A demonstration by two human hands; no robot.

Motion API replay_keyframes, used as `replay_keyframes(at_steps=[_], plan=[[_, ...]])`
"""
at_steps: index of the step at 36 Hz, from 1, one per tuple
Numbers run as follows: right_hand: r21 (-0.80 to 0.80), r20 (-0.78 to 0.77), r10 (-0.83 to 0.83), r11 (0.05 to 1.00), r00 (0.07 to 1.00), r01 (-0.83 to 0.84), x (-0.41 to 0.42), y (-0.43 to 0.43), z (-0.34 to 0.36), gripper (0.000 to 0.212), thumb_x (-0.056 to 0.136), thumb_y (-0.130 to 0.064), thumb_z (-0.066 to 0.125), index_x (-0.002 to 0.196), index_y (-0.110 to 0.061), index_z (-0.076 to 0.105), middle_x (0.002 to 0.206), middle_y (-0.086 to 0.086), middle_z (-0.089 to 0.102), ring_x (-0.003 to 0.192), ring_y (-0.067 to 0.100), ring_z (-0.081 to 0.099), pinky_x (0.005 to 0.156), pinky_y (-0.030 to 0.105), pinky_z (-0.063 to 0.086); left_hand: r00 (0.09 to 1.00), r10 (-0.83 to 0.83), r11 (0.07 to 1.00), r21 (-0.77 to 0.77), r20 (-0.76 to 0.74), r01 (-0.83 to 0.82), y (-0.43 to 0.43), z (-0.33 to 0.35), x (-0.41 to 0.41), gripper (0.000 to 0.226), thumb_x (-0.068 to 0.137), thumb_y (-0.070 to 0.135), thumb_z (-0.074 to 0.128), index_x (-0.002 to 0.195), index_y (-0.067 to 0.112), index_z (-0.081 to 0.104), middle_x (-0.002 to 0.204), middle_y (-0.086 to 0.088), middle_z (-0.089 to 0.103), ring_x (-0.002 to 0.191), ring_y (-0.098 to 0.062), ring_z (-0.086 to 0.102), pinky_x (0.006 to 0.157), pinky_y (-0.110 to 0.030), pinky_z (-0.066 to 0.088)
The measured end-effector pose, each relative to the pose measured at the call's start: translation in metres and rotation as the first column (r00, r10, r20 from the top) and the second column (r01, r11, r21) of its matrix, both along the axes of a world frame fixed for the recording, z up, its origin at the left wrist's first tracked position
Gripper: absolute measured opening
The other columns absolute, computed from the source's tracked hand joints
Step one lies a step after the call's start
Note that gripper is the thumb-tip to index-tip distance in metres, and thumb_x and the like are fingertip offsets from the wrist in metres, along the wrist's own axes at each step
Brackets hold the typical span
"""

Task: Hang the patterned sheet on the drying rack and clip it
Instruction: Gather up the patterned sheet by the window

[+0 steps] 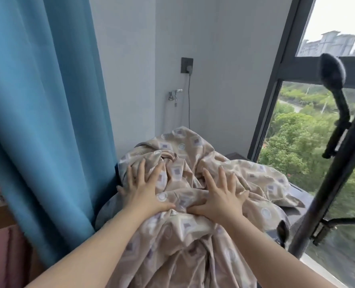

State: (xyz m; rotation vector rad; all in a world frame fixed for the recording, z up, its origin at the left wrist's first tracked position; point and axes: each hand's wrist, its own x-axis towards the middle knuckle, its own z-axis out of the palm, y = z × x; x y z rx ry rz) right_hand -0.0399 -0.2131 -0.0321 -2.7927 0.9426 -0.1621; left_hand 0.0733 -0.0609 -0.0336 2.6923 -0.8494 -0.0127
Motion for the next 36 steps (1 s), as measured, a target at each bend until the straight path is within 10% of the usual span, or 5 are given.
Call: replay_keyframes(at_steps=[9,14,21,27,36], plan=[[0.260,-0.010,-0.053,0.964,0.999,0.054,0.033,-0.029,-0.031,0.116,0.057,-0.068,0.070,0.143,-0.047,-0.005,0.150,-0.001,-0.034,0.141,0.039,-0.015,0.109,0.064,0.012,0.992,0.016,0.982,-0.186,-0.127,-0.040,-0.023,-0.040,0.025,0.110,0.067,0.055,0.072,0.141,0.050,-0.008,0.155,-0.001,-0.018,0.141,-0.034,0.011,0.109,-0.046,0.029],[0.379,0.031,-0.057,0.925,0.998,0.041,0.051,-0.040,-0.040,0.115,0.059,-0.058,0.076,0.145,-0.042,0.003,0.153,0.009,-0.023,0.140,0.041,0.012,0.111,0.052,0.024,0.994,0.023,0.986,-0.164,-0.105,-0.040,-0.029,-0.046,0.041,0.114,0.065,0.060,0.070,0.144,0.042,-0.010,0.153,-0.001,0.023,0.133,-0.031,0.032,0.105,-0.042,0.036],[0.442,0.064,-0.055,0.897,0.996,0.021,0.063,-0.051,-0.064,0.092,0.057,-0.059,0.072,0.135,-0.026,0.034,0.131,0.022,0.044,0.123,0.038,0.041,0.103,0.044,0.036,0.989,0.114,0.950,-0.279,-0.098,-0.138,-0.041,-0.065,0.046,0.068,0.062,0.053,0.075,0.115,0.025,0.041,0.116,-0.003,0.059,0.106,-0.029,0.054,0.080,-0.041,0.049],[0.365,0.249,-0.015,0.928,0.968,-0.079,0.060,-0.041,-0.067,0.046,0.060,-0.050,0.068,0.082,-0.014,0.049,0.104,0.013,0.063,0.103,0.032,0.056,0.070,0.029,0.036,0.981,0.119,0.889,-0.424,-0.155,-0.175,-0.040,-0.070,0.040,0.050,0.064,0.044,0.078,0.096,0.018,0.049,0.100,-0.003,0.066,0.095,-0.028,0.060,0.076,-0.040,0.050],[-0.041,0.533,0.095,0.995,0.841,-0.087,0.048,-0.009,-0.014,0.017,0.077,-0.025,0.065,0.086,-0.012,0.057,0.099,0.009,0.058,0.098,0.034,0.050,0.070,0.035,0.043,0.977,0.126,0.684,-0.699,-0.170,-0.210,-0.022,-0.011,0.014,0.042,0.070,0.026,0.079,0.103,0.018,0.054,0.087,0.008,0.057,0.081,-0.013,0.053,0.069,-0.023,0.037]])
